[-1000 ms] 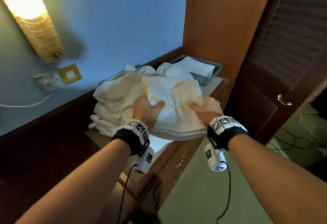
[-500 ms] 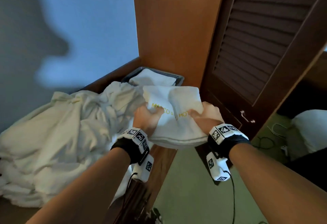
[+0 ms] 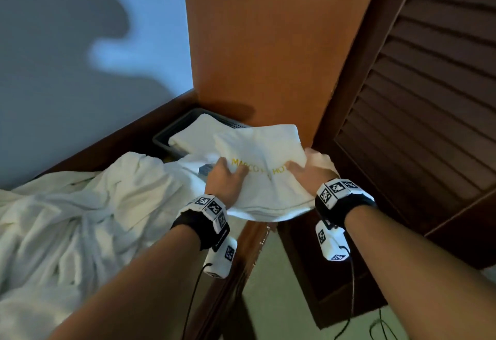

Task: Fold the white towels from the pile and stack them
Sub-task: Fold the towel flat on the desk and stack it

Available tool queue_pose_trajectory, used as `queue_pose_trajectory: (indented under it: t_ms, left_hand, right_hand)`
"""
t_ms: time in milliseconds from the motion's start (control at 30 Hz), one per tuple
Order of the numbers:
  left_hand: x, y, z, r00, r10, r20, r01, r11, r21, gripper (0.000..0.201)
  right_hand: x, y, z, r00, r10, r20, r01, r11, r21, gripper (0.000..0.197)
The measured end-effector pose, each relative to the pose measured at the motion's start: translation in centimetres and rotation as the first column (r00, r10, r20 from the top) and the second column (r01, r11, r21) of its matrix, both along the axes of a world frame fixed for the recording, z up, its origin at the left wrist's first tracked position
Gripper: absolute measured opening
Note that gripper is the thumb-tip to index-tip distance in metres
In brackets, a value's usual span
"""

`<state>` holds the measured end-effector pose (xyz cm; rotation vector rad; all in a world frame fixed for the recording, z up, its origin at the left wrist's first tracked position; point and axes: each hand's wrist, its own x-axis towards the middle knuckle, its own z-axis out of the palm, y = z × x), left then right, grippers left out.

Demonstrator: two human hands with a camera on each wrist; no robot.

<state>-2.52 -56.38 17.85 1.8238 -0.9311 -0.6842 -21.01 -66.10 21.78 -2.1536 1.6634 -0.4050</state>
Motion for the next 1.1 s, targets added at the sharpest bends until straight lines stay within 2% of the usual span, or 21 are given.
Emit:
queue_pose_trajectory:
  t_ms: [167,400,500,600,733,800,833,933,1000,1100]
  left_hand:
    - [3.2,-5.6,-1.2,0.999,0.030,-0.040,-0.028,0.998,0.057,0.025]
    - [7.4,-14.0,-4.1,0.991,0.110,-0.076,-0.095,0.978,0.185,0.039]
    - [8.6,-17.2,-5.4,0.976,0.218,-0.015,-0.212,0.959,0.190,0.038]
    - [9.8,-19.7,-6.8,0.928,0.372,-0.022,-0.367,0.924,0.105,0.030]
    - [11.1,-22.0,-8.9,0.837,0.539,-0.090,-0.542,0.840,-0.011,0.027]
    - [11.4,-22.7,-10.7,0.795,0.576,-0.189,-0.578,0.814,0.048,0.029]
    - [11.3,-22.9,-11.9,0.781,0.577,-0.238,-0.564,0.816,0.128,0.031]
    - [10.0,-22.9,-15.0,0.758,0.573,-0.312,-0.440,0.802,0.404,0.044]
    - [9.7,-22.7,-15.9,0.747,0.589,-0.308,-0.430,0.782,0.452,0.050]
    - [10.0,-22.7,-15.7,0.759,0.585,-0.285,-0.432,0.781,0.451,0.045]
  right_hand:
    - [4.6,-9.0,-1.4,0.986,0.134,-0.101,-0.138,0.990,-0.032,0.040]
    - [12.8,-22.5,-5.0,0.921,0.388,-0.033,-0.386,0.921,0.052,0.024]
    - [16.7,-27.5,-6.7,0.875,0.484,-0.017,-0.483,0.874,0.049,0.023]
    - [20.2,-31.6,-7.9,0.831,0.555,-0.041,-0.554,0.832,0.018,0.028]
    - [24.1,-34.4,-10.1,0.786,0.611,0.095,-0.613,0.790,-0.004,0.032]
    - [25.3,-35.0,-11.9,0.779,0.611,0.142,-0.625,0.777,0.082,0.030]
    - [25.6,-35.3,-13.1,0.782,0.614,0.111,-0.623,0.766,0.157,0.029]
    - [25.2,-36.2,-16.4,0.764,0.635,-0.114,-0.569,0.746,0.345,0.042]
    - [24.9,-36.7,-17.2,0.752,0.635,-0.179,-0.549,0.753,0.363,0.047]
    - [24.5,-37.3,-17.0,0.747,0.647,-0.157,-0.570,0.743,0.351,0.038]
